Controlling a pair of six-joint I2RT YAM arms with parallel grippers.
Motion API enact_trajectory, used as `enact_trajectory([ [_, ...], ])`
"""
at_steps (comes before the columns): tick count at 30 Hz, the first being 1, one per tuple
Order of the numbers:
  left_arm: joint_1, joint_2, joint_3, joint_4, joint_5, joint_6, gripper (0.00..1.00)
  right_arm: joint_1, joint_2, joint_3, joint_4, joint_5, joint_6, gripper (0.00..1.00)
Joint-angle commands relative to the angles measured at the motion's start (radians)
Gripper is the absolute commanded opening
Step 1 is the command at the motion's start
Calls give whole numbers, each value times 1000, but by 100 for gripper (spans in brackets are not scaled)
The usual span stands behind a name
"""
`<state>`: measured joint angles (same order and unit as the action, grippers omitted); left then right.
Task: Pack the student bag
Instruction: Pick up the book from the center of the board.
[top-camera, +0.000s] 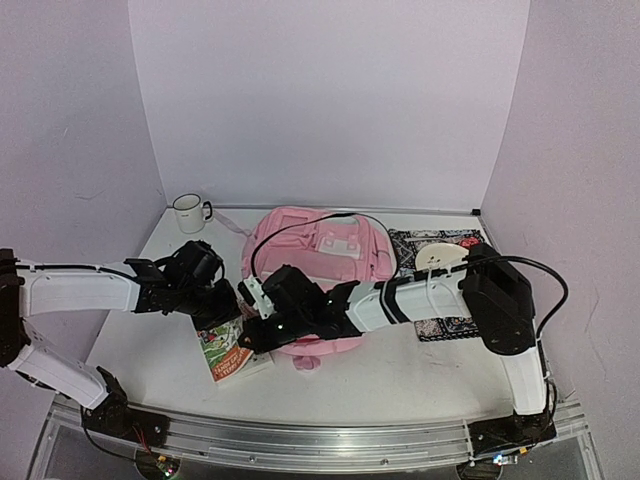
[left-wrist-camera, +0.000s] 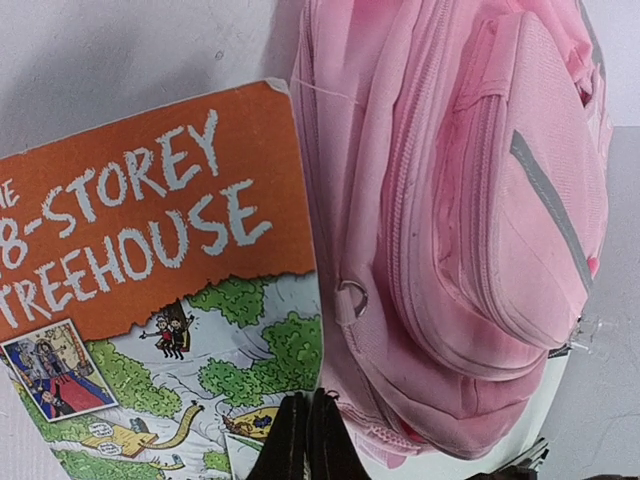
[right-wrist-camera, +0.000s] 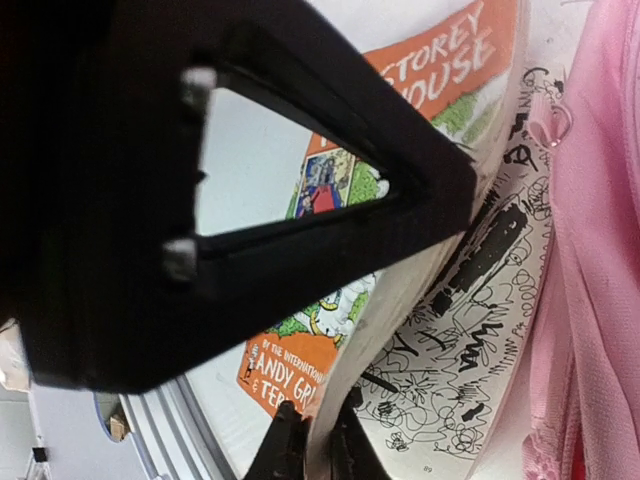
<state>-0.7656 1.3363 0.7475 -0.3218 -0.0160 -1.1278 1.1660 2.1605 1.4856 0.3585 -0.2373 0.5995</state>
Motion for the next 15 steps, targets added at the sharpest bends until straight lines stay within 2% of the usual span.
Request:
enact_trajectory([
  [1,-11,-83,47,105,-42,31,20,3,-80,3,21,-17,-37,0],
  [4,-9,-140,57,88,-78,78,42,3,-131,-13,52,-43,-51,0],
  [9,-2,-234,117,1,-185,182,73,2,-205,-19,89,-67,-79,0],
  [12,21,-297,147,-36,-247,249,83,-2,-238,-9,98,-65,-94,0],
  [15,81,-350,182,-72,-283,299,88,-18,-263,7,111,-98,-90,0],
])
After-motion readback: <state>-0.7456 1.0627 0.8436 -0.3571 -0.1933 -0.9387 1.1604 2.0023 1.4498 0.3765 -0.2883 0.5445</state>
